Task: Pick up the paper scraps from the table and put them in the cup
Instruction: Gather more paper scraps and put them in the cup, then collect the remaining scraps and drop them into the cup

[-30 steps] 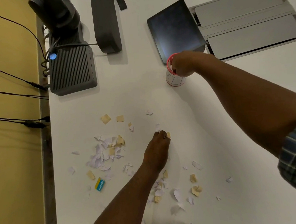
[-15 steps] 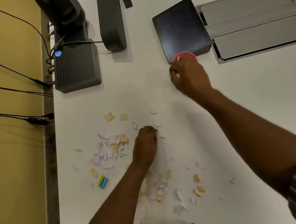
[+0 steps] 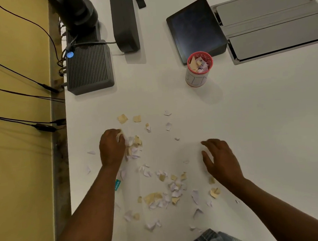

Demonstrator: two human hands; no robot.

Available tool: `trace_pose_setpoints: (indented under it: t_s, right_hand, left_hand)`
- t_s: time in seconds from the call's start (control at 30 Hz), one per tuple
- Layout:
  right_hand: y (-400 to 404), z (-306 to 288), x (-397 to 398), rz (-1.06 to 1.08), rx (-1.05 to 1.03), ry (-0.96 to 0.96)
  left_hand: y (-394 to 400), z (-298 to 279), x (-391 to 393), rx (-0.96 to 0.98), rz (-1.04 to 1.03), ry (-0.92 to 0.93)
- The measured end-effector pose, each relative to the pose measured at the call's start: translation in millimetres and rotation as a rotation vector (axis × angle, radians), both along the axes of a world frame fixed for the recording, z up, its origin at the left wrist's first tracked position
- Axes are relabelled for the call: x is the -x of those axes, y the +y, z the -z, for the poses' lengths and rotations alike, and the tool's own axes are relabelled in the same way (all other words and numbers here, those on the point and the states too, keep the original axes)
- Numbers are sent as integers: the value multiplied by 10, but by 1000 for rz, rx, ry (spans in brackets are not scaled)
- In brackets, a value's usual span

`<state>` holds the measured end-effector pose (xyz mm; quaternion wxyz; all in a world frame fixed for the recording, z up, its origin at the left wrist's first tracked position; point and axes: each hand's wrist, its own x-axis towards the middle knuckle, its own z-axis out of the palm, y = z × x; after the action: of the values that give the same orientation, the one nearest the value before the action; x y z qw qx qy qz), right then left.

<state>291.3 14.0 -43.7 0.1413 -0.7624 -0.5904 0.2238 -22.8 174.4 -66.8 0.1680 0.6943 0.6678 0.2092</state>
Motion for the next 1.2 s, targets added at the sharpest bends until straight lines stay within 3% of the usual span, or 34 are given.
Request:
trace_pose_setpoints:
  t_s: [0.2, 0.3, 0.47, 0.8, 1.0, 1.2]
  right_hand:
    - [-555, 74, -285, 280, 30, -45]
    - [-816, 139, -309, 336, 99, -36]
    - [-1040, 241, -82, 143, 203, -16]
    - [-966, 143, 415, -274, 264, -27]
    - [-997, -50, 350, -89, 251, -136]
    - [-987, -21, 451, -230, 383, 8]
  left_hand:
    - [-380, 30, 192, 48, -129, 129]
    - [-554, 28, 251, 243, -102, 175]
    - [-893, 31, 34, 321, 141, 184]
    - [-1562, -41, -638, 341, 402, 173]
    - [-1807, -156, -728, 321, 463, 126]
    - [-1876, -209, -743, 444, 402, 186]
